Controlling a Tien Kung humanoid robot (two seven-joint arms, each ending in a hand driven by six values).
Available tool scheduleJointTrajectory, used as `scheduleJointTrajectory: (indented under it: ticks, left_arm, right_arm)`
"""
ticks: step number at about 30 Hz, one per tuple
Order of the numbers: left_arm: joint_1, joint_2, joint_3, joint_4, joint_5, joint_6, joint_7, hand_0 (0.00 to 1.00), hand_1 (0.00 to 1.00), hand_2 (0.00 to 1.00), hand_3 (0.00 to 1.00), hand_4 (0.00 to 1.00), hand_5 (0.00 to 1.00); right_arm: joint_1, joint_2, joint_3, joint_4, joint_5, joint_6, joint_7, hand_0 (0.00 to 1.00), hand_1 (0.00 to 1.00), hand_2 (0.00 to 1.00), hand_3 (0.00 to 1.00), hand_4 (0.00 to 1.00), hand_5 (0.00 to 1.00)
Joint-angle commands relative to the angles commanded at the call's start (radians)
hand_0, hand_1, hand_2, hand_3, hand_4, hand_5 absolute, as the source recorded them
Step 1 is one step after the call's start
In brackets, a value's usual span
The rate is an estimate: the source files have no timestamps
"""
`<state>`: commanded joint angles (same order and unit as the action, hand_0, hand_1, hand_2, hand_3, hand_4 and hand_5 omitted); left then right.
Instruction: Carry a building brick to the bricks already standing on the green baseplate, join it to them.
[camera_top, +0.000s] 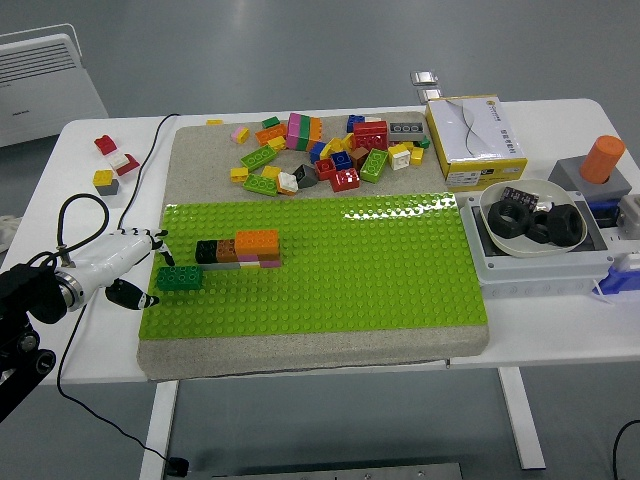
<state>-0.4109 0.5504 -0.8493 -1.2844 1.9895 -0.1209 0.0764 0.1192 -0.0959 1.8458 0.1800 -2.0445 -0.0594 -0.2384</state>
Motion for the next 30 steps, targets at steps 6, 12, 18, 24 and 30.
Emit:
scheduleJointTrajectory:
  ticks: [6, 12, 18, 24, 30]
  left_arm:
    - [-0.017, 0.003, 0.001, -0.003, -0.016, -0.019, 0.009, 0.998, 0.998, 0.991, 0.642, 0.879, 0.119]
    - [-0.037, -0.019, -0.007, 0.021, -0.033, -0.038, 0.015, 0.998, 0.998, 0.979, 0.633, 0.877, 0.126]
    - [-0.047, -0.036, -0.002, 0.029, -0.050, -0.063, 0.033, 0.998, 0.998, 0.979, 0.633, 0.877, 0.126]
    - [-0.061, -0.056, -0.003, 0.029, -0.076, -0.085, 0.051, 0.998, 0.998, 0.975, 0.629, 0.877, 0.136]
    - [-0.073, -0.076, -0.009, 0.053, -0.115, -0.111, 0.073, 0.998, 0.992, 0.959, 0.616, 0.868, 0.146]
  right_arm:
    - [0.001, -0.002, 0.011, 0.000, -0.015, 0.001, 0.000, 0.695, 0.666, 0.723, 0.775, 0.813, 0.998]
    - [0.002, -0.002, 0.019, 0.000, -0.025, 0.003, 0.000, 0.695, 0.666, 0.721, 0.775, 0.814, 0.998]
    - [0.004, -0.002, 0.026, 0.000, -0.031, 0.003, 0.000, 0.695, 0.666, 0.721, 0.775, 0.814, 0.998]
    - [0.005, -0.004, 0.025, 0.000, -0.030, 0.002, -0.002, 0.695, 0.666, 0.720, 0.775, 0.816, 0.998]
    - [0.005, -0.005, 0.033, 0.000, -0.038, 0.002, -0.003, 0.695, 0.666, 0.720, 0.775, 0.817, 0.998]
